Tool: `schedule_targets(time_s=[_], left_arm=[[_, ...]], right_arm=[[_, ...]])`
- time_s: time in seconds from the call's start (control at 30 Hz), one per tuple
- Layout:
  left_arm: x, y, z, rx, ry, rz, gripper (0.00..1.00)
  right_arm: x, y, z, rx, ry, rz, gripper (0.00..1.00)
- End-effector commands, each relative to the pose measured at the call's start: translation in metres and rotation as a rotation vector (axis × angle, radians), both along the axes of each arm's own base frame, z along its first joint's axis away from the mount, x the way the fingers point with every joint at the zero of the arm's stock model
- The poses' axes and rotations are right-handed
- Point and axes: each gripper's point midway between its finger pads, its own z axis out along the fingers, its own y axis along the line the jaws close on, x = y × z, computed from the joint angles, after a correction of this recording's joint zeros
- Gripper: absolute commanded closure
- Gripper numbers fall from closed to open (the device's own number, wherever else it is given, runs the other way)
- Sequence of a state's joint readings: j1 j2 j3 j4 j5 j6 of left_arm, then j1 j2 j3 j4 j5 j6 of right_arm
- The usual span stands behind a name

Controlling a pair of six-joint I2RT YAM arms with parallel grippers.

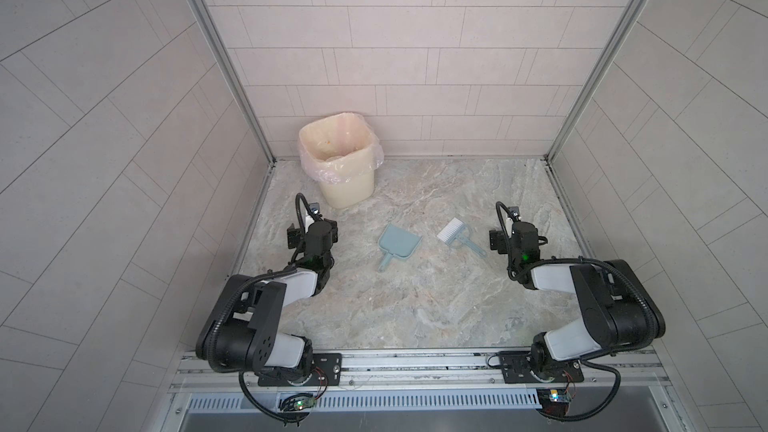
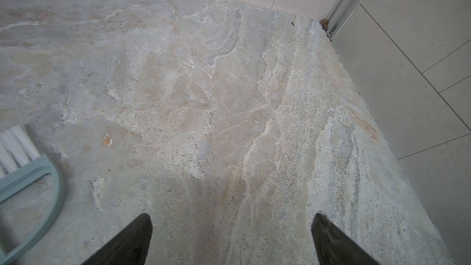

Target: Sweep away the paper scraps from the table

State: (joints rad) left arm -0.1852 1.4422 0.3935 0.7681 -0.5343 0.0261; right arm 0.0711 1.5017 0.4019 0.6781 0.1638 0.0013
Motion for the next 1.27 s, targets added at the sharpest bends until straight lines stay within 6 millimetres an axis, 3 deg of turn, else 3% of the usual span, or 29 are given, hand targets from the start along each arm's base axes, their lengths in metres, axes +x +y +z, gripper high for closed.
schedule_targets(time_s=[0.0,0.27,1.23], left_arm=[[0.003,0.003,0.006,-0.027,-0.100,0.010,0.00],[0.002,0.005,-0.012,-0.036,-0.102,0.021,0.00],[0.012,0.012,-0.017,-0.058,-0.068,0.032,0.00]], right_arm=[[0.009,0.002,0.020,0.006,-0.094,0.000,0.00],[0.009,-0.001,0.019,0.007,-0.092,-0.017,0.00],[0.010,-0.005,0.019,0.012,-0.087,-0.040,0.00]])
